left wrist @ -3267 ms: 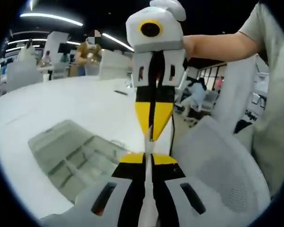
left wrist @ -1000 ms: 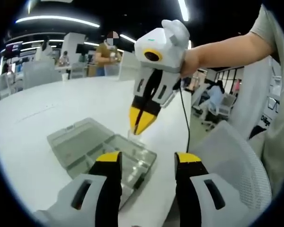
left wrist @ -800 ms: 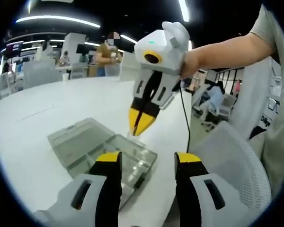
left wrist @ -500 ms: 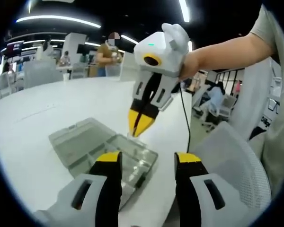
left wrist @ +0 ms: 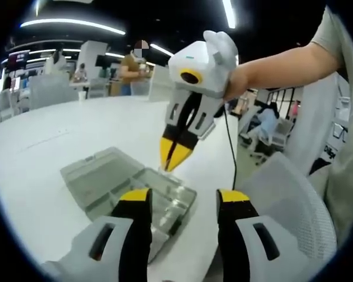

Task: Insert the divider into the dual guide fixture by aligning both edges with the guide slots and pushing it downward to the bottom, including one-sided entry, uneven engagement, binding, and posture correction.

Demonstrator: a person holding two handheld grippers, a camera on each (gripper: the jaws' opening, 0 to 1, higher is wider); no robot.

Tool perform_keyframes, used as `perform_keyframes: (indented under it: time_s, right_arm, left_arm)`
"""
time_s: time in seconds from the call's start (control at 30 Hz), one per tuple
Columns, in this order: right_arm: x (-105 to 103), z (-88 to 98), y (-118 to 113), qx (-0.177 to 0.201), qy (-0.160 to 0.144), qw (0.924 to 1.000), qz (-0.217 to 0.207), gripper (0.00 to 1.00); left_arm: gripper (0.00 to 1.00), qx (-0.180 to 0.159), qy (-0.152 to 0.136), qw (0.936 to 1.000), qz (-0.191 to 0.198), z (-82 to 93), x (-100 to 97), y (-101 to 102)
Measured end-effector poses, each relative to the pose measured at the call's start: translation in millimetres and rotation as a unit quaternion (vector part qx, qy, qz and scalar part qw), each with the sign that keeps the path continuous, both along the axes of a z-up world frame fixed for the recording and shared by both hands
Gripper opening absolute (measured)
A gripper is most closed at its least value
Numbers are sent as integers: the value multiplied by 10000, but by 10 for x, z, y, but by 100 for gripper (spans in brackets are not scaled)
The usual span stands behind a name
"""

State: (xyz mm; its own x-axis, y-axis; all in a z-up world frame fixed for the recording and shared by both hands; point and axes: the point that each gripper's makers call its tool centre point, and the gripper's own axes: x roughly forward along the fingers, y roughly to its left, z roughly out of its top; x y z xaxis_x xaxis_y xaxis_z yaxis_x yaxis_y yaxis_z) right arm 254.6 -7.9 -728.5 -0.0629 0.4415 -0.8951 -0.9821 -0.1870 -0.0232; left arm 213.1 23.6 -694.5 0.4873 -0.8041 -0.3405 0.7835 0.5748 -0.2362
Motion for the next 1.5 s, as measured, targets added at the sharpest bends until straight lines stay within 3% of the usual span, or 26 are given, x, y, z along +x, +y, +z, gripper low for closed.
perform_keyframes:
  time_s: [1.5]
  right_arm:
    - [7,-58,-20,-37,80,9999,-92,0]
  left_arm:
    - [40,-36,28,10000,40,-2,-18,-3]
